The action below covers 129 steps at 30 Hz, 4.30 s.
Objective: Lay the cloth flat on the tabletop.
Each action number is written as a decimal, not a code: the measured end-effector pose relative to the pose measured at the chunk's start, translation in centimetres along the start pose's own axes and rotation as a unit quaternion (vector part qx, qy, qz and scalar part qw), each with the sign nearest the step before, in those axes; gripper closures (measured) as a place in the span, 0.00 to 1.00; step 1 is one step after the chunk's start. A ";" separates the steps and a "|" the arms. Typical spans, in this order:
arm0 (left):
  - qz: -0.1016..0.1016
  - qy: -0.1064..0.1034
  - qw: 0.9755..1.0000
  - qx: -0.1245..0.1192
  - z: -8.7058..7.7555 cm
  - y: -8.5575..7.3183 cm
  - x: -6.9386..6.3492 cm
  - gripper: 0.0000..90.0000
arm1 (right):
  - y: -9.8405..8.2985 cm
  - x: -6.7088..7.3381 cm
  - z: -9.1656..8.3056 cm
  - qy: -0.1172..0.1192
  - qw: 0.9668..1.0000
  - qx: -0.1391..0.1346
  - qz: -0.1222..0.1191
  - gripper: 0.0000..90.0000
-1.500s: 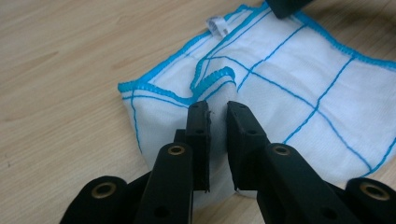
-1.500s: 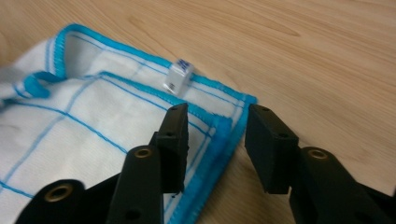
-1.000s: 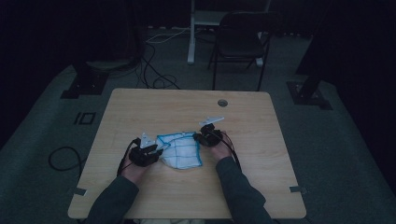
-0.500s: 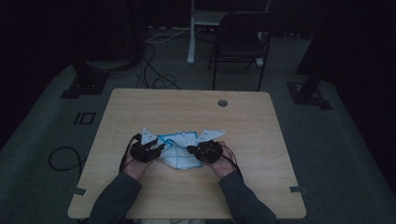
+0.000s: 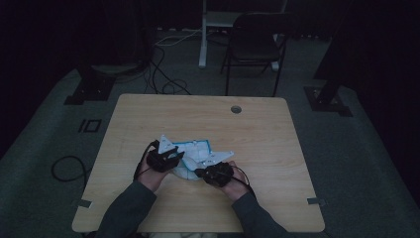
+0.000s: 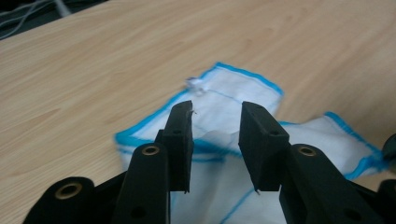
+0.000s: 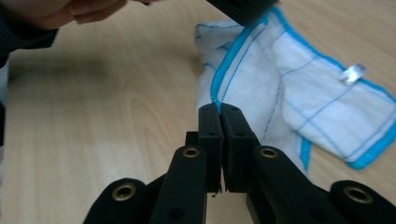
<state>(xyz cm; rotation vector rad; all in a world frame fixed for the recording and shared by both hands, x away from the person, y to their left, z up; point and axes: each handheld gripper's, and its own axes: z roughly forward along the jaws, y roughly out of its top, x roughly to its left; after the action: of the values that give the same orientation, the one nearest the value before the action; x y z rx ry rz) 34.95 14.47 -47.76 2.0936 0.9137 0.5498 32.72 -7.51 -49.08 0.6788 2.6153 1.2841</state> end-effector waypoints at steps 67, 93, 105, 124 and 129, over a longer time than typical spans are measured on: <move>0.030 -0.009 0.999 0.039 -0.8 -6.3 -3.6 0.96 | 0.8 -10.4 4.8 -0.160 0.980 0.075 0.095 0.98; -0.003 0.051 0.997 0.055 -1.7 -7.6 0.8 0.97 | -0.2 -13.3 0.7 -0.216 0.967 0.083 0.108 0.98; -0.005 0.059 0.996 0.070 -1.7 -7.8 0.8 0.97 | -1.6 -14.6 -1.6 -0.252 0.956 0.090 0.123 0.98; 0.021 0.036 0.999 0.020 -2.5 -4.2 -0.3 0.84 | -1.6 -13.1 -4.1 -0.244 0.962 0.054 0.108 0.85; 0.037 0.033 0.999 0.020 -0.6 -2.6 -0.2 0.83 | -0.9 -11.5 -3.2 -0.220 0.970 0.050 0.093 0.81</move>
<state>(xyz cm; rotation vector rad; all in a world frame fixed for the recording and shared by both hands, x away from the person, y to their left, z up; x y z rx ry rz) 33.33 15.71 -49.47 2.1638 0.8953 0.6479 41.61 -15.58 -48.50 1.1074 2.3016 0.9111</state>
